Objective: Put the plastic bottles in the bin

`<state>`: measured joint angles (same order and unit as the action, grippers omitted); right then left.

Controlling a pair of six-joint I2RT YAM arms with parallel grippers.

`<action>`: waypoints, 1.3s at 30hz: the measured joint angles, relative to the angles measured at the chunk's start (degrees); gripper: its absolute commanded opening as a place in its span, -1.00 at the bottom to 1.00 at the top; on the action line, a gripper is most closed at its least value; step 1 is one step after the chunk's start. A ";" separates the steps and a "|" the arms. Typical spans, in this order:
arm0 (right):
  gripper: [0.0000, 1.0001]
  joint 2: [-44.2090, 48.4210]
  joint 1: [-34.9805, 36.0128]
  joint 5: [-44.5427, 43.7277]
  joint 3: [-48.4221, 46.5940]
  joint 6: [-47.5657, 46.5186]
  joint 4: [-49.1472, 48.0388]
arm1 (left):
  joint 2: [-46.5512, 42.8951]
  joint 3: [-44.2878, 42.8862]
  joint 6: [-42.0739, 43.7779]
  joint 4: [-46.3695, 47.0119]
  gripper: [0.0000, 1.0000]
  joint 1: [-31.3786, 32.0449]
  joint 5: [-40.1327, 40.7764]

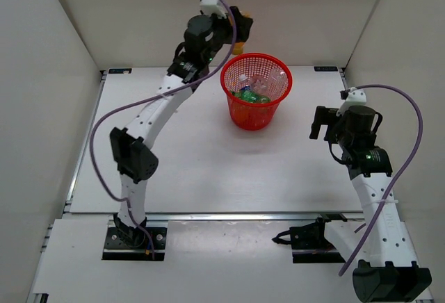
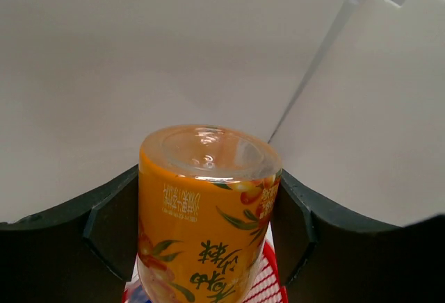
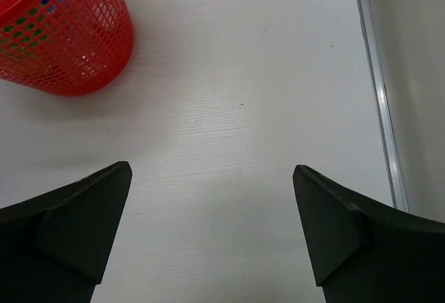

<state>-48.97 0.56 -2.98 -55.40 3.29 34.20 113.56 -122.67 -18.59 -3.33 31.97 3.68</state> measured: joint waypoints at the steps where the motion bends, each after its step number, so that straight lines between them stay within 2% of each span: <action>1: 0.98 0.31 0.00 -0.15 0.07 0.00 0.13 | 3.21 -4.26 -0.74 -0.07 -0.05 0.90 0.07; 3: 0.98 0.81 -0.61 -0.26 0.24 0.00 0.11 | 7.82 -8.15 -2.12 -0.04 -0.02 1.95 0.13; 7: 0.99 1.25 -2.64 -0.66 0.39 -0.04 0.11 | 11.15 -2.84 -3.80 -0.26 0.20 2.47 0.39; 8: 0.98 1.29 -2.97 -0.79 0.46 -0.02 0.13 | 11.54 -1.57 -3.96 -1.03 0.34 2.58 0.48; 10: 0.99 1.33 -3.10 -0.94 0.70 -0.02 0.17 | 12.70 -1.16 -3.96 -2.69 0.81 2.62 0.46; 11: 0.99 1.33 -3.10 -0.98 0.83 -0.02 0.13 | 12.79 -1.03 -3.80 -3.28 0.97 2.64 0.46; 13: 0.98 1.36 -2.82 -1.11 1.07 0.13 0.13 | 12.37 -0.50 -3.82 -3.13 0.98 2.75 0.46; 16: 0.98 1.36 -2.49 -1.81 1.11 0.90 0.15 | 8.50 4.74 -3.45 -0.74 0.98 3.21 0.79; 23: 0.98 1.25 -3.06 -3.13 1.11 3.63 1.49 | -8.35 18.53 -2.86 -3.96 0.97 3.63 1.77; 25: 0.98 0.74 -3.85 -2.67 1.11 4.63 2.62 | -16.74 26.23 -3.19 -6.64 0.98 3.58 4.24; 28: 0.98 -0.59 -4.11 -2.08 1.81 5.27 4.13 | -33.94 43.23 -6.51 -11.69 0.96 2.25 7.06; 32: 0.98 -1.53 -1.95 -2.14 3.78 5.97 6.47 | -55.04 63.12 -11.63 -23.19 0.98 -4.50 9.49; 36: 0.98 -1.49 -2.75 0.55 5.57 6.69 6.32 | -66.82 73.11 -16.28 -37.11 0.98 -6.97 12.07; 39: 1.00 -1.33 -4.90 5.18 8.37 7.63 4.37 | -72.37 76.46 -18.36 -43.17 0.98 -8.31 11.96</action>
<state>-50.30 -4.34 2.20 -47.03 10.92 38.57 41.19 -46.22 -36.95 -46.50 23.66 15.64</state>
